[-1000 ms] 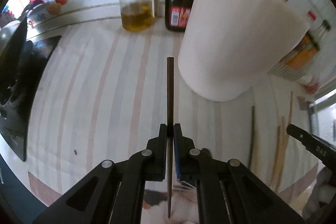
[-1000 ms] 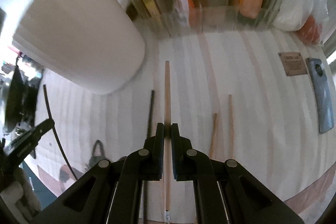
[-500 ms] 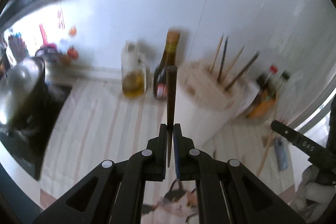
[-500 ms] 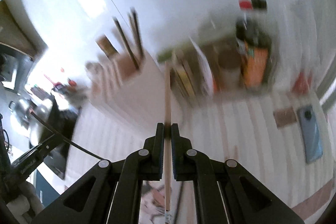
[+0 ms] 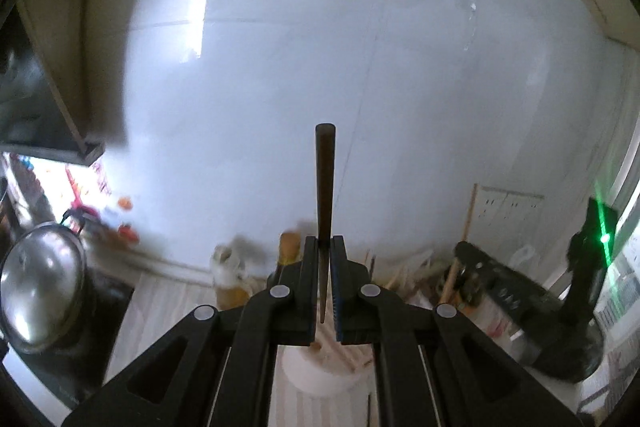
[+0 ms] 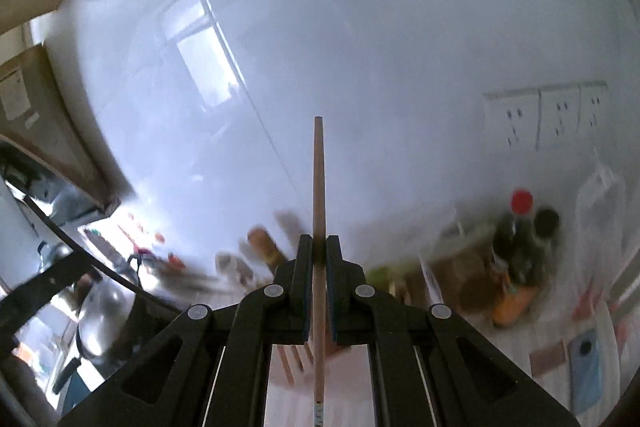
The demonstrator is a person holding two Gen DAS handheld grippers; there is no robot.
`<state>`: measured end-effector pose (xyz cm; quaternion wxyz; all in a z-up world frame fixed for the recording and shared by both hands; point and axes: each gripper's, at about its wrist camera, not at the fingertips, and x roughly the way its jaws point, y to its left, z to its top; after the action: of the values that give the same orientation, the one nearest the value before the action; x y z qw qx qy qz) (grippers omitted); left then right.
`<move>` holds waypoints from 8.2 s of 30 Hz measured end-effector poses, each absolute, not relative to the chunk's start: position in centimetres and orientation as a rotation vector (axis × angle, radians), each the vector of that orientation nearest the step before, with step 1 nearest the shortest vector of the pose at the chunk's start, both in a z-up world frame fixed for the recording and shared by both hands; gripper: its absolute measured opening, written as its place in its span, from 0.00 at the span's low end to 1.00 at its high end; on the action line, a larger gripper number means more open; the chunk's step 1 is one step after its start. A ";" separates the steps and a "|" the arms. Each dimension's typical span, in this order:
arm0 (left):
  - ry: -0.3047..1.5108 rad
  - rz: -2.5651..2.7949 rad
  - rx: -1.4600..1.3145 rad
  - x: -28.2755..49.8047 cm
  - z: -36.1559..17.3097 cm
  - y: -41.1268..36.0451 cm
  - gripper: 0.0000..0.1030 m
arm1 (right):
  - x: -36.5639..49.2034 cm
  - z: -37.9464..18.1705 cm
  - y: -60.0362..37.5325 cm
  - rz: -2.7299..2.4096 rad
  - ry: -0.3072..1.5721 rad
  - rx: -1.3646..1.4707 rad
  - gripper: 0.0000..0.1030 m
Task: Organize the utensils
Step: 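Lift both chopsticks over the holder and lower them into its slots, then open both tools, releasing the chopsticks into the holder, then grasp another dark chopstick with the left tool while the right tool grasps a light one, then lift both held chopsticks off the mat, then carry both chopsticks up over the cream holder, then lower both held chopsticks into the holder slots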
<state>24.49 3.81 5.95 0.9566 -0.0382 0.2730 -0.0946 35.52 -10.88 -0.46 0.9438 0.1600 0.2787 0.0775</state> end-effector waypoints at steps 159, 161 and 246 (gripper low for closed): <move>1.395 -0.173 0.105 18.2 -29.9 -3.3 0.03 | 22.7 -33.5 -20.6 -0.058 1.459 0.331 0.06; 1.387 -0.192 0.086 17.9 -29.1 -3.2 0.03 | 22.1 -32.9 -20.7 -0.053 1.425 0.357 0.06; 0.789 -0.261 0.038 35.3 0.0 -1.5 0.02 | 37.7 -8.5 -9.9 0.081 0.363 0.400 0.06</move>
<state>35.31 -1.50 -0.04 0.9147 0.0186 0.3832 -0.1270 37.73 -9.92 -8.51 0.9630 0.1973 0.1792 0.0401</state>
